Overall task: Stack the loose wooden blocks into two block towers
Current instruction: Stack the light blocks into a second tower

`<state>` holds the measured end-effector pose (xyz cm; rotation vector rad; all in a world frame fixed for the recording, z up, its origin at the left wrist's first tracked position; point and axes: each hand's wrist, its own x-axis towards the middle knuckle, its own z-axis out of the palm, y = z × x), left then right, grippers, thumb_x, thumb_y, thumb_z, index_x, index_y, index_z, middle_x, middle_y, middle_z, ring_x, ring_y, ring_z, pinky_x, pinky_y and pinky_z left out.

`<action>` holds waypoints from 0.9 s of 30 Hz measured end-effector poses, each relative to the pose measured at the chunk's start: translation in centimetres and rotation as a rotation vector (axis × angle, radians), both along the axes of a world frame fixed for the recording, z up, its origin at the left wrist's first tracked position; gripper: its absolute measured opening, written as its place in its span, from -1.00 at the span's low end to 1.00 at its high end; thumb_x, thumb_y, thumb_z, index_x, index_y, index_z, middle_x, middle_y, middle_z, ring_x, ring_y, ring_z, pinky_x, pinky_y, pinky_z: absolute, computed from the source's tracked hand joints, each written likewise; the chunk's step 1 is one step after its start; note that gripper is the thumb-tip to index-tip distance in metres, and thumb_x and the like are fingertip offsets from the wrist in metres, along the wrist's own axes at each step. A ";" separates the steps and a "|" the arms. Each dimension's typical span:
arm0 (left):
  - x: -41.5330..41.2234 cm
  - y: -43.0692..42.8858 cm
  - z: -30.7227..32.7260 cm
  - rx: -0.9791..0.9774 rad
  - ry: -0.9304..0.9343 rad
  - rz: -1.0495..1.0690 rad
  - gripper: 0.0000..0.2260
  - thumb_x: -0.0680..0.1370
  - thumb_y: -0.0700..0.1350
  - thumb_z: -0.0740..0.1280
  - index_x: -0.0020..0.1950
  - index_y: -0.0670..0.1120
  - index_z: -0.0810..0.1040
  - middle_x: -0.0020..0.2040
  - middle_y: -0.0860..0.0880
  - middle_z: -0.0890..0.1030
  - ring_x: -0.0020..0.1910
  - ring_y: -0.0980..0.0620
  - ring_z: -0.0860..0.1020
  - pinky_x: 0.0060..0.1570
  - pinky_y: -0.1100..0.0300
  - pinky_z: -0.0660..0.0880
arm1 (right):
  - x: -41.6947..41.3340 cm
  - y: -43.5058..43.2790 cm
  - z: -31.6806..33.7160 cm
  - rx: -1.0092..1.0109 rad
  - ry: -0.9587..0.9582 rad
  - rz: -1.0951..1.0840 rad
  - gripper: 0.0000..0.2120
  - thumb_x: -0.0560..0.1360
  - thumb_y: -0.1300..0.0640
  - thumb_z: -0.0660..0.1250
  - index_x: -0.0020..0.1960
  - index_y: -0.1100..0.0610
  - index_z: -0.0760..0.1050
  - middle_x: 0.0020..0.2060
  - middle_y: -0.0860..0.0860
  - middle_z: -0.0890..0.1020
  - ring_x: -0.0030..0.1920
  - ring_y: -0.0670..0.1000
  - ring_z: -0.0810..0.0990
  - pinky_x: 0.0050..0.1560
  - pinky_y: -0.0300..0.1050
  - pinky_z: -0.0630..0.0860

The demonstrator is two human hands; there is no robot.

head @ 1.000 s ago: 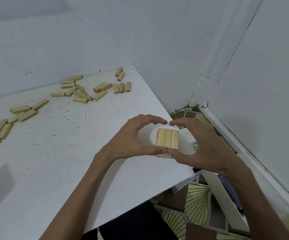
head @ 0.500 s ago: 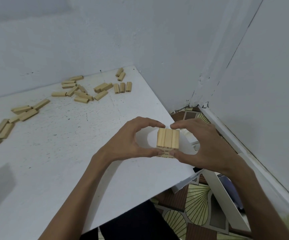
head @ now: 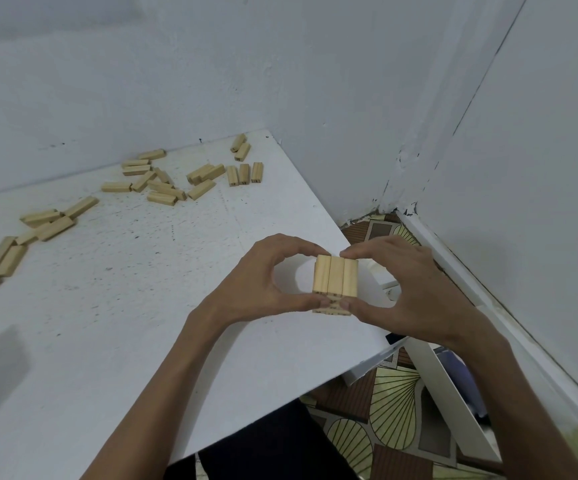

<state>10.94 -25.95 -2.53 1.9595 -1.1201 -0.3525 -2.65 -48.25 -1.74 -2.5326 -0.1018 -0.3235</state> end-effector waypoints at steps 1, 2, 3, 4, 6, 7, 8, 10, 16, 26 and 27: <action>0.0 0.0 -0.1 -0.005 -0.002 0.003 -0.48 0.39 0.14 0.59 0.32 0.14 0.59 0.27 0.23 0.60 0.36 0.06 0.50 0.33 -0.03 0.42 | 0.0 0.0 0.0 -0.002 -0.003 0.001 -0.38 0.39 -0.36 0.34 0.34 -0.05 0.50 0.24 -0.21 0.58 0.32 -0.15 0.43 0.23 0.05 0.28; -0.1 -0.1 -0.2 -0.013 -0.002 0.005 -0.49 0.40 0.14 0.58 0.32 0.14 0.59 0.26 0.23 0.61 0.36 0.05 0.51 0.33 -0.06 0.43 | 0.0 0.0 0.0 -0.003 -0.005 0.001 -0.38 0.39 -0.36 0.34 0.34 -0.05 0.50 0.24 -0.21 0.58 0.32 -0.15 0.43 0.23 0.04 0.27; -0.1 -0.1 -0.3 -0.020 -0.002 0.005 -0.49 0.40 0.14 0.58 0.32 0.15 0.59 0.26 0.23 0.61 0.35 0.05 0.51 0.33 -0.08 0.43 | 0.0 0.0 0.0 -0.004 -0.006 0.002 -0.38 0.39 -0.36 0.33 0.34 -0.05 0.50 0.24 -0.21 0.58 0.32 -0.15 0.43 0.22 0.03 0.27; -0.1 -0.2 -0.3 -0.025 -0.002 0.006 -0.50 0.39 0.15 0.58 0.31 0.15 0.59 0.25 0.23 0.61 0.34 0.04 0.51 0.32 -0.09 0.43 | 0.0 0.0 -0.1 -0.005 -0.006 0.002 -0.38 0.39 -0.36 0.33 0.34 -0.04 0.50 0.24 -0.21 0.58 0.32 -0.15 0.43 0.21 0.02 0.26; -0.1 -0.3 -0.4 -0.030 -0.001 0.012 -0.49 0.38 0.19 0.56 0.30 0.14 0.59 0.24 0.22 0.62 0.33 0.04 0.52 0.32 -0.11 0.43 | 0.0 0.1 0.0 -0.003 -0.002 0.001 -0.38 0.39 -0.36 0.33 0.33 -0.04 0.51 0.24 -0.20 0.59 0.32 -0.14 0.43 0.20 0.02 0.26; -0.1 -0.3 -0.4 -0.030 -0.002 0.017 -0.49 0.38 0.22 0.55 0.29 0.14 0.60 0.24 0.22 0.62 0.33 0.05 0.53 0.31 -0.10 0.43 | -0.1 0.2 0.0 -0.003 -0.002 0.000 -0.38 0.39 -0.35 0.32 0.33 -0.04 0.51 0.23 -0.19 0.59 0.31 -0.13 0.44 0.20 0.04 0.27; -0.1 -0.3 -0.4 -0.030 -0.003 0.021 -0.48 0.37 0.24 0.54 0.29 0.13 0.60 0.24 0.22 0.62 0.33 0.06 0.53 0.31 -0.09 0.43 | 0.0 0.2 0.1 -0.002 -0.001 -0.003 -0.38 0.39 -0.35 0.32 0.33 -0.03 0.51 0.23 -0.19 0.59 0.31 -0.12 0.44 0.20 0.06 0.28; -0.2 -0.4 -0.3 -0.031 -0.003 0.022 -0.48 0.37 0.24 0.54 0.28 0.13 0.61 0.23 0.22 0.63 0.32 0.08 0.53 0.30 -0.05 0.43 | 0.0 0.4 0.2 0.005 0.002 -0.008 -0.40 0.40 -0.34 0.32 0.33 -0.04 0.51 0.22 -0.20 0.59 0.31 -0.12 0.44 0.22 0.09 0.30; -0.2 -0.6 -0.3 -0.035 -0.018 0.012 -0.50 0.37 0.18 0.58 0.27 0.11 0.62 0.21 0.20 0.64 0.29 0.05 0.55 0.28 -0.07 0.44 | -0.1 0.4 0.0 0.014 0.008 -0.012 -0.41 0.41 -0.34 0.32 0.34 -0.06 0.50 0.22 -0.24 0.57 0.31 -0.12 0.44 0.25 0.23 0.38; -0.2 -0.6 -0.3 -0.028 -0.026 0.006 -0.47 0.39 0.18 0.57 0.32 0.10 0.60 0.23 0.18 0.63 0.31 0.02 0.54 0.28 -0.13 0.45 | -0.2 0.6 -0.1 -0.004 0.031 -0.035 -0.35 0.41 -0.38 0.30 0.38 -0.05 0.48 0.24 -0.24 0.55 0.32 -0.17 0.41 0.26 0.13 0.35; -0.2 -0.6 -0.3 -0.029 -0.024 0.006 -0.47 0.39 0.18 0.57 0.32 0.09 0.60 0.23 0.18 0.63 0.32 0.02 0.54 0.28 -0.15 0.45 | -0.2 0.6 -0.1 -0.008 0.031 -0.035 -0.34 0.41 -0.39 0.30 0.38 -0.05 0.48 0.24 -0.24 0.55 0.32 -0.17 0.40 0.25 0.10 0.32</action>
